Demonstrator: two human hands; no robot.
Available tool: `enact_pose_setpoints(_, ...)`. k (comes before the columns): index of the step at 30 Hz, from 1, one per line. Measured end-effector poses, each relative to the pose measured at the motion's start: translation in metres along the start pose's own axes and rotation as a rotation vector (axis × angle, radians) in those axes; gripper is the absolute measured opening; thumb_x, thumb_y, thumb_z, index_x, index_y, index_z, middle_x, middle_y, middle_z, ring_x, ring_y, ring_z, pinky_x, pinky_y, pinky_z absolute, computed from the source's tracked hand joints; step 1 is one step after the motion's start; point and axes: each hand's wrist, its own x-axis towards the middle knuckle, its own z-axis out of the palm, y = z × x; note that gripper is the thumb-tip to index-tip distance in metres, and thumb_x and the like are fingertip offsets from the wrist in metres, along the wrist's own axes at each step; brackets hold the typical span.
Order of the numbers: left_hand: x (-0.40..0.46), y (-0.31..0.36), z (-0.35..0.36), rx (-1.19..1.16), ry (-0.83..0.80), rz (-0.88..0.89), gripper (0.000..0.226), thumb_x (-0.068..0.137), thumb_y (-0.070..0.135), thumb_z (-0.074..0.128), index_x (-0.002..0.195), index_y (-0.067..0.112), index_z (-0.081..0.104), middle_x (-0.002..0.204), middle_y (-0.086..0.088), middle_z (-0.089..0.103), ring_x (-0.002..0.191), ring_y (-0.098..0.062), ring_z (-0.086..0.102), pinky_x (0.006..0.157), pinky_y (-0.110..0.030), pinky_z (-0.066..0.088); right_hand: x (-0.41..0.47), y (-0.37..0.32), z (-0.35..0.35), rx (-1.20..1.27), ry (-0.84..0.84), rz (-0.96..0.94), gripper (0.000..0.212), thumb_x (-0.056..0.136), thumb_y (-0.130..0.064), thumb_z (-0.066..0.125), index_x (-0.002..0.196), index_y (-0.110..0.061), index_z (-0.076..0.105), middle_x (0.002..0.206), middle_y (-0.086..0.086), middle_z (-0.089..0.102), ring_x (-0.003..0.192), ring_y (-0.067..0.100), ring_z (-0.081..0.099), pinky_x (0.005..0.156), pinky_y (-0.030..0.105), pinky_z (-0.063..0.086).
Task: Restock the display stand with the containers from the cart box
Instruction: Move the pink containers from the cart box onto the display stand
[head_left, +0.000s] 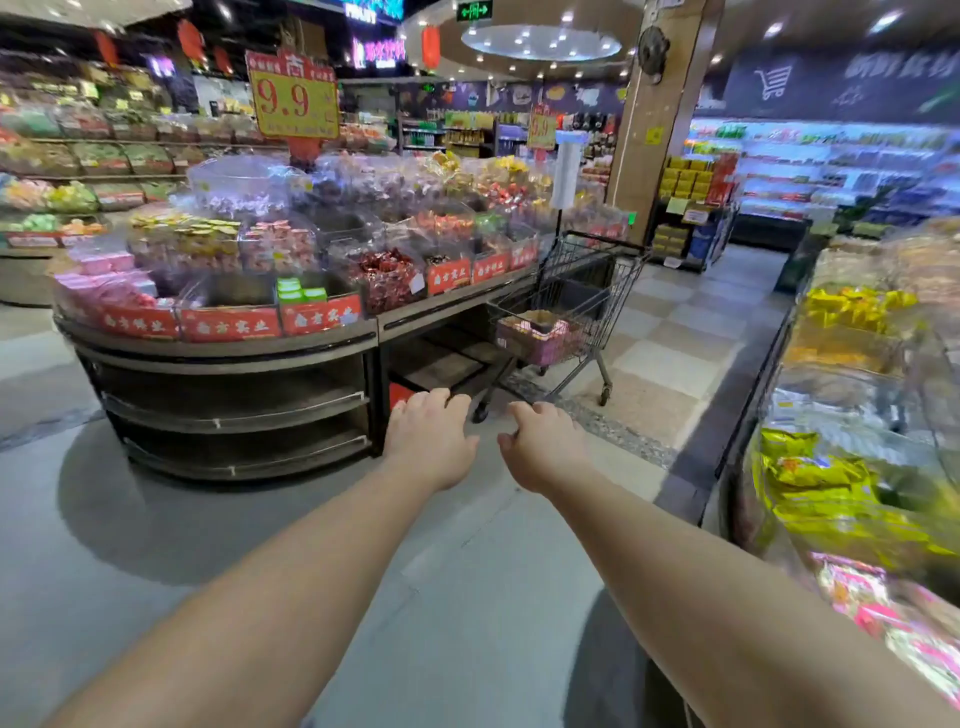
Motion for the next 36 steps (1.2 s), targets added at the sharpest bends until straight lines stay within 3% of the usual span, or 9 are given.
enact_pose_setpoints(3,0.062,-0.016,0.008,0.012,0.045,0.030,0.052,0.089,0.049,0.048,0.135,0.026,0.044,0.137,-0.001,0.048,0.128,-0.025,0.042,0.106,-0.042,0.034,0.059,-0.006,0.004,0.015,0.003,0.027,0.044,0.094,-0.043,0.043,0.134,-0.025,0.043,0.135,0.008,0.048,0.127,0.031,0.042,0.104,0.046,0.036)
enact_pose_setpoints(11,0.216,-0.032,0.045,-0.013,-0.017,0.064,0.051,0.089,0.049,0.049,0.134,0.025,0.045,0.136,-0.002,0.048,0.128,-0.025,0.041,0.107,-0.042,0.033,0.206,0.013,0.020,0.032,0.014,0.057,0.043,0.093,-0.040,0.043,0.134,-0.025,0.045,0.132,0.008,0.050,0.126,0.031,0.044,0.102,0.045,0.035)
enact_pose_setpoints(24,0.517,0.001,0.140,-0.067,-0.038,0.054,0.045,0.088,0.050,0.049,0.126,0.027,0.049,0.126,0.000,0.052,0.121,-0.024,0.046,0.104,-0.043,0.037,0.504,0.136,0.040,0.046,-0.003,0.093,0.045,0.092,-0.043,0.047,0.134,-0.026,0.043,0.132,0.009,0.050,0.123,0.032,0.044,0.101,0.048,0.040)
enact_pose_setpoints(36,0.783,-0.018,0.242,-0.103,-0.070,0.095,0.050,0.087,0.052,0.051,0.130,0.028,0.046,0.131,0.002,0.050,0.122,-0.024,0.046,0.104,-0.043,0.038,0.765,0.209,0.089,0.021,-0.025,0.128,0.050,0.091,-0.046,0.045,0.137,-0.028,0.041,0.133,0.008,0.053,0.119,0.033,0.051,0.096,0.043,0.044)
